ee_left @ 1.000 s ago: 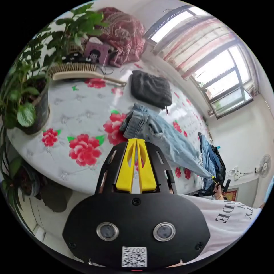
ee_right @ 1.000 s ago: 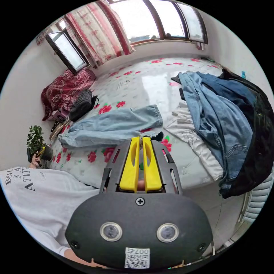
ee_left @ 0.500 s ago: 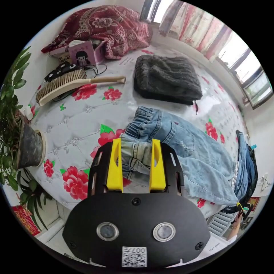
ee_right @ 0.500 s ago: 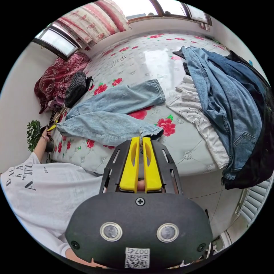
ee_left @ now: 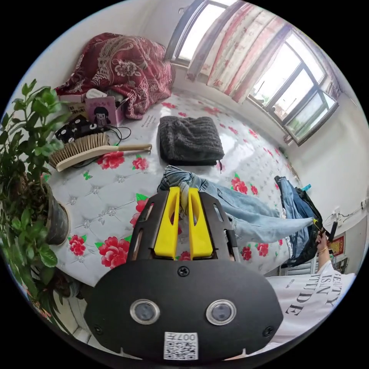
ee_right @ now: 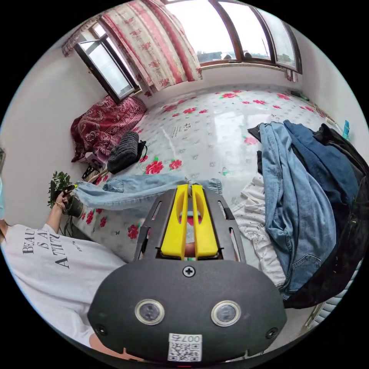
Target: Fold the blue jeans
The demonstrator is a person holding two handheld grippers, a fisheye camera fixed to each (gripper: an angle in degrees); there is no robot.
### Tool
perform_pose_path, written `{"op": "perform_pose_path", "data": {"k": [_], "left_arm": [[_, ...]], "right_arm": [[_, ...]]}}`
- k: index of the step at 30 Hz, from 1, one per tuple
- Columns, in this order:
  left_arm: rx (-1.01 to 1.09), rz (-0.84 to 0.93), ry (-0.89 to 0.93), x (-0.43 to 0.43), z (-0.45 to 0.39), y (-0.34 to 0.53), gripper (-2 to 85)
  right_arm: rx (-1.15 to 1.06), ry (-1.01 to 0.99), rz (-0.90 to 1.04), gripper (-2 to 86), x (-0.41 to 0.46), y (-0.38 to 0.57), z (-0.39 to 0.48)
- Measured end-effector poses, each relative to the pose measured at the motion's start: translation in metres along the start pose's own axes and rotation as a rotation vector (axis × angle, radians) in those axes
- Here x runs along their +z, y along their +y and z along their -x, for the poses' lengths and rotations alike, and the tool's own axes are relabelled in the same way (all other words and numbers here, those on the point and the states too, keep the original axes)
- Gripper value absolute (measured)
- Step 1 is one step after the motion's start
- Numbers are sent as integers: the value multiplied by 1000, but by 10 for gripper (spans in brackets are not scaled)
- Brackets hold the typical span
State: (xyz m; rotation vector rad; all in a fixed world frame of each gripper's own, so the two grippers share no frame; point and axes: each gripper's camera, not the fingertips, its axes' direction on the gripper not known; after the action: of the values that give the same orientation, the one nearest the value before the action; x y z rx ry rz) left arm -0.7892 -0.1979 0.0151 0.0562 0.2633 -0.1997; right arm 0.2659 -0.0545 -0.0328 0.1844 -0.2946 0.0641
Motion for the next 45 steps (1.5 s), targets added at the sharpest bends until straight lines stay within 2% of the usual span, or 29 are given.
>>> {"op": "perform_pose_path", "data": {"k": [2,4,7,9,10,12,14,16,20,22,24,27,30,34,37,42,45], "left_arm": [[2,-19,29,-21,3,28,39],[-26,29,19,-12,9,60,41],[-109,231,-70,42,25,126,40],[-163,387,-140,84,34,168,39],[-200,473,-159,109,40,193,38],[-255,520,-162,128,47,216,37],[-312,505,-109,127,55,217,38],[-274,534,-107,121,54,207,41],[-181,540,-277,81,46,173,14],[-150,503,-306,69,38,151,21],[-107,465,-318,74,27,125,37],[-32,425,-272,121,-1,69,64],[62,443,-254,193,-37,11,79],[166,525,-327,287,-77,-57,84],[255,668,-430,347,-89,-80,102],[307,715,-341,358,-84,-93,98],[218,578,-411,336,-78,-95,6]], "right_arm": [[-32,-28,-34,-2,-5,0,-1],[-29,-65,21,-1,8,9,-8],[-20,-43,254,0,69,47,-16],[45,33,522,2,138,94,-26],[68,56,583,2,154,105,-29],[138,132,802,7,203,144,-38],[137,154,866,15,216,151,-36],[118,171,859,30,213,140,-33],[75,199,857,58,186,104,-35],[61,240,764,58,170,81,-35],[101,243,566,57,159,47,-38],[188,140,402,58,186,7,-40],[172,141,358,61,238,-36,-25],[122,182,367,66,293,-83,-9],[119,221,407,72,333,-107,-12],[211,126,495,61,383,-108,-37],[102,142,370,54,359,-116,-32]]}}
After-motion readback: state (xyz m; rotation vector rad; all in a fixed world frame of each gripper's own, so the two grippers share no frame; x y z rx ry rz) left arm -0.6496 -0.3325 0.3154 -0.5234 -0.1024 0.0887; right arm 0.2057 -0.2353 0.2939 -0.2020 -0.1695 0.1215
